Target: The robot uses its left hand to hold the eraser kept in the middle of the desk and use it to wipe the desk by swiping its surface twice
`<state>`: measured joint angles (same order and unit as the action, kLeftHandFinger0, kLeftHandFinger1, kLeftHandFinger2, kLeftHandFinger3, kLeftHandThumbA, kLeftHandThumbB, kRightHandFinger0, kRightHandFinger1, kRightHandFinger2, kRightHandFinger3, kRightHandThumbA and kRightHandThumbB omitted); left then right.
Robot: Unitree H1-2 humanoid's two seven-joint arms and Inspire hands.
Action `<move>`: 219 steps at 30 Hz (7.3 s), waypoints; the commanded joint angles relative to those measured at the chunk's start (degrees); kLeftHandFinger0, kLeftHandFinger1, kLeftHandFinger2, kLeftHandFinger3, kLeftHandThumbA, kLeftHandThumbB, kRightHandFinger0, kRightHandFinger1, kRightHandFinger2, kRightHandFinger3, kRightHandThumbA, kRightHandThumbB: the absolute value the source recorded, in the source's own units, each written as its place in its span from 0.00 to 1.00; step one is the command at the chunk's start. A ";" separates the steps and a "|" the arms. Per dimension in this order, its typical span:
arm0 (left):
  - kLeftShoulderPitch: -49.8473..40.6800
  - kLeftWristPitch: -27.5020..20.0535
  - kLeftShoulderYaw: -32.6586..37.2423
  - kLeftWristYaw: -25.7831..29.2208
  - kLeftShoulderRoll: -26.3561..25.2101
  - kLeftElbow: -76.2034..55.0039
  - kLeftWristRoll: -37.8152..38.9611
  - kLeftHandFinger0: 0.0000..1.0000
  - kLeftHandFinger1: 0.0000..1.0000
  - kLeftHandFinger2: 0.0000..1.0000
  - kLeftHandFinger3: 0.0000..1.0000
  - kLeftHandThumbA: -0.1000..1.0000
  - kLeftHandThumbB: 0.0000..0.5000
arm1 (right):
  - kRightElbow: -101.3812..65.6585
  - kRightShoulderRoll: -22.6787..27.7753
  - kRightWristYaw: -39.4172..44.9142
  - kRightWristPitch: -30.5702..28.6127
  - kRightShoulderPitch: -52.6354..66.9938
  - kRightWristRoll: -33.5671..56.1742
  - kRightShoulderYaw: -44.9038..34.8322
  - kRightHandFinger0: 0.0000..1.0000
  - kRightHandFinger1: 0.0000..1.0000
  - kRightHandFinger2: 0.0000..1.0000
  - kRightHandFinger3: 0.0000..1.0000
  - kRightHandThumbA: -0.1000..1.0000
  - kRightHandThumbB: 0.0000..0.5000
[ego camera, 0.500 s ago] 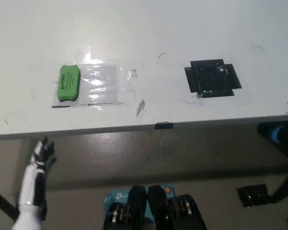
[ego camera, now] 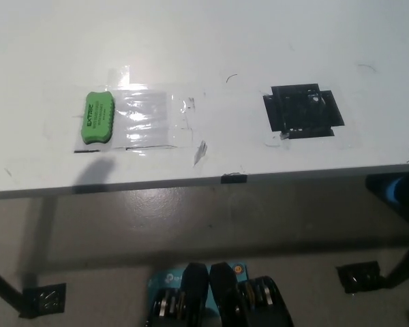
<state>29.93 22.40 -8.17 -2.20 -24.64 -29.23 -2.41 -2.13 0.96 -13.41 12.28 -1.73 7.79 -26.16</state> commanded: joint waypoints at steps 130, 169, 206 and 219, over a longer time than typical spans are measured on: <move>11.42 -10.12 52.04 1.04 24.36 88.03 -55.46 1.00 1.00 1.00 1.00 1.00 1.00 | -5.45 2.74 -2.22 1.62 -6.31 -1.40 3.78 1.00 1.00 1.00 1.00 1.00 0.01; 19.23 -11.14 55.40 2.88 40.90 101.89 -50.46 1.00 1.00 1.00 1.00 1.00 0.84 | -5.22 1.55 -3.68 -0.24 -9.15 -1.20 3.64 1.00 1.00 1.00 1.00 1.00 0.00; 16.32 -10.02 47.45 4.33 26.64 97.50 -47.14 1.00 1.00 1.00 1.00 1.00 0.80 | -4.38 0.99 -5.77 -2.60 -8.11 -1.27 2.36 1.00 1.00 1.00 1.00 1.00 0.00; 9.01 -8.70 37.34 4.18 17.84 88.78 -43.85 1.00 1.00 1.00 1.00 1.00 0.74 | -3.98 1.14 -6.09 -2.66 -7.36 -1.82 1.89 1.00 1.00 1.00 1.00 1.00 0.03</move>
<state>48.20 12.07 31.41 12.77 -2.75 55.67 -53.20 -5.12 1.92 -18.94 13.47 -8.27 5.88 -23.84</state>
